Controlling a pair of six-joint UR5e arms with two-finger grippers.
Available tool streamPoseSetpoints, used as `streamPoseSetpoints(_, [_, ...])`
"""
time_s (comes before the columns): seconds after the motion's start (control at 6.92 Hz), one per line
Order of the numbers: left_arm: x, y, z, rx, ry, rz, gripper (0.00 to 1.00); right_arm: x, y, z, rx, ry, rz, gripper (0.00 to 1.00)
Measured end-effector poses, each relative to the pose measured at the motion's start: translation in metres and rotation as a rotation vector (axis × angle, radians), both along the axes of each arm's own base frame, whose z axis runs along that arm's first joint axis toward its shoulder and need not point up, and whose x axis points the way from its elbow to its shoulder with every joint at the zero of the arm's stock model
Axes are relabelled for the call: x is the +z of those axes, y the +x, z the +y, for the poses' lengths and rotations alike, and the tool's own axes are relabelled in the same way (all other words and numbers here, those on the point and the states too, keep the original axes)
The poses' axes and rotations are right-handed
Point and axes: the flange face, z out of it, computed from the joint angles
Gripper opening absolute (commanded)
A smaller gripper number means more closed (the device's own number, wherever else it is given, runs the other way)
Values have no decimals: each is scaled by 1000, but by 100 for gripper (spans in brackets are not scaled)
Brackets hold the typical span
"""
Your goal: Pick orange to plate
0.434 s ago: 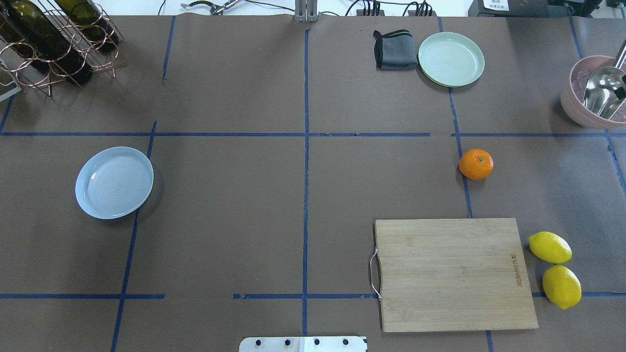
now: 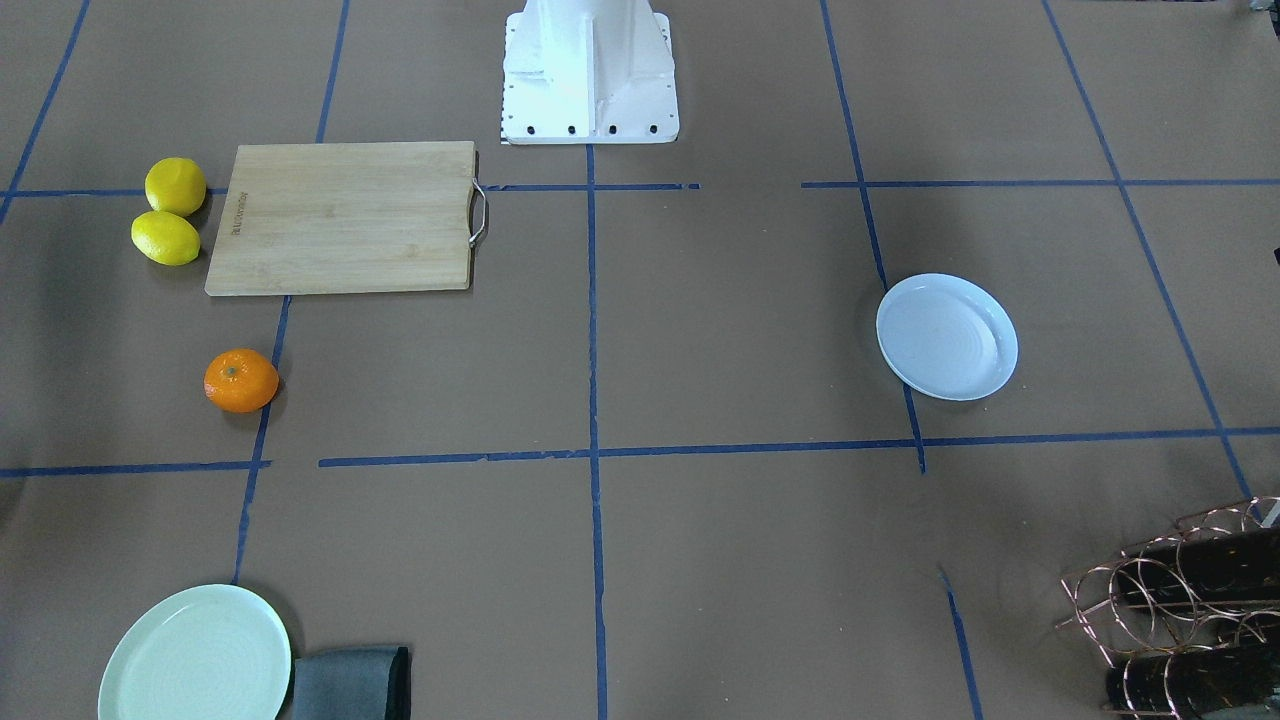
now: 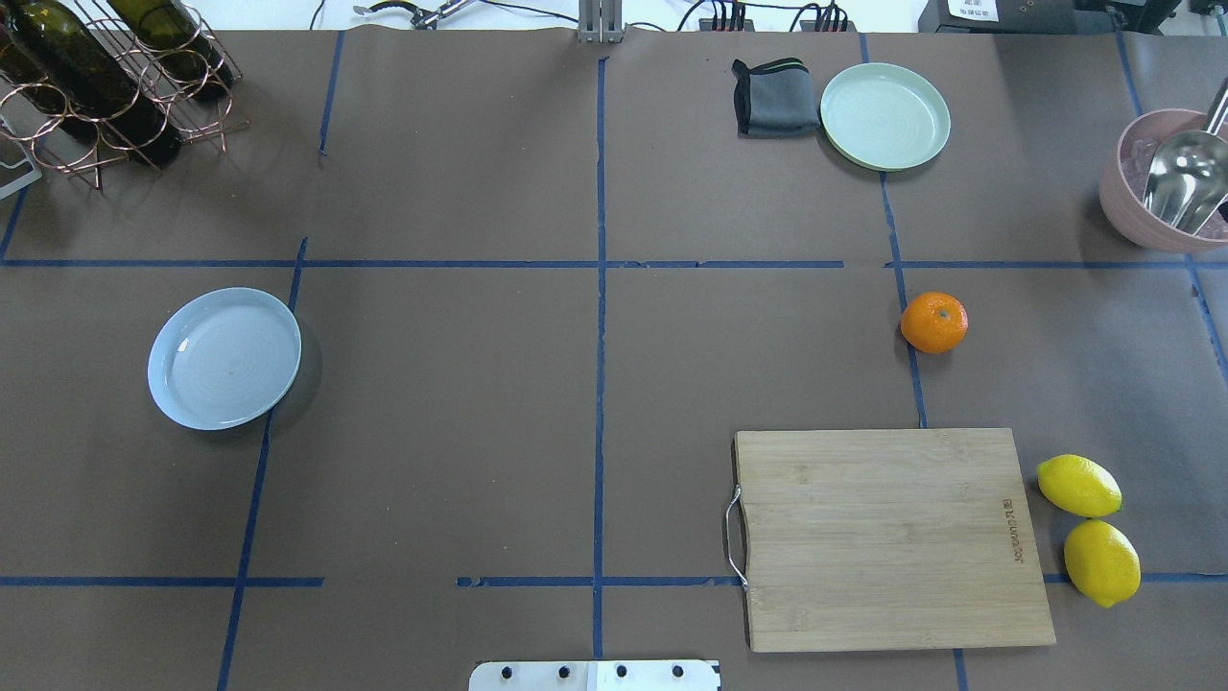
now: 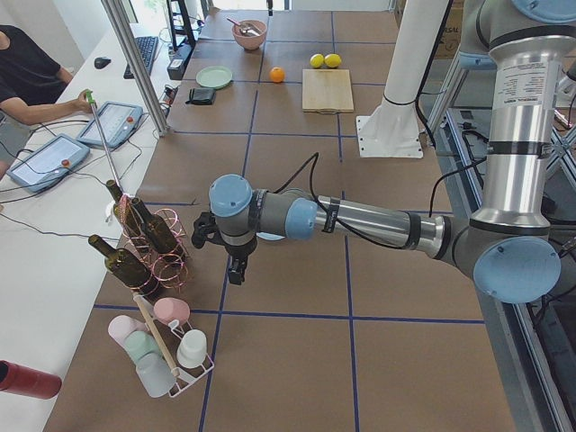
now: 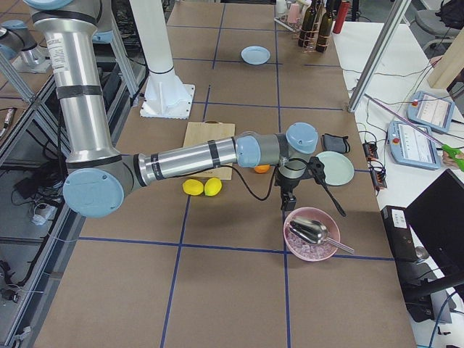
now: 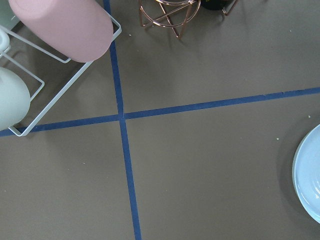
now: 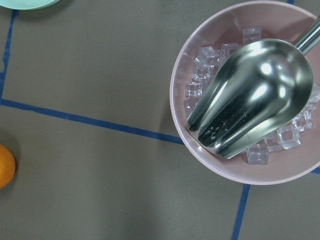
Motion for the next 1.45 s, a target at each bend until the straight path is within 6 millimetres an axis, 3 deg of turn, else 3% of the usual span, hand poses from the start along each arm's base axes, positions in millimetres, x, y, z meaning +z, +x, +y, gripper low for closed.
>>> streamPoseSetpoints(0.29, [-11,9,-2,20,53,28,100,1,-12,4,-16,-3,2,100])
streamPoseSetpoints(0.43, [-19,37,-5,60,108,50,100,-1,-15,5,-23,4,1,100])
streamPoseSetpoints(0.72, [-26,143,-2,90,82,46,96,-5,-20,8,-35,13,-11,100])
streamPoseSetpoints(1.01, [-15,228,12,-23,-4,4,92,-6,-24,12,-46,9,-33,100])
streamPoseSetpoints(1.16, [-11,250,18,-44,-30,8,89,-5,-25,15,-49,3,-47,100])
streamPoseSetpoints(1.45, [-7,267,20,-48,-49,11,81,-2,-27,20,-54,-9,-74,100])
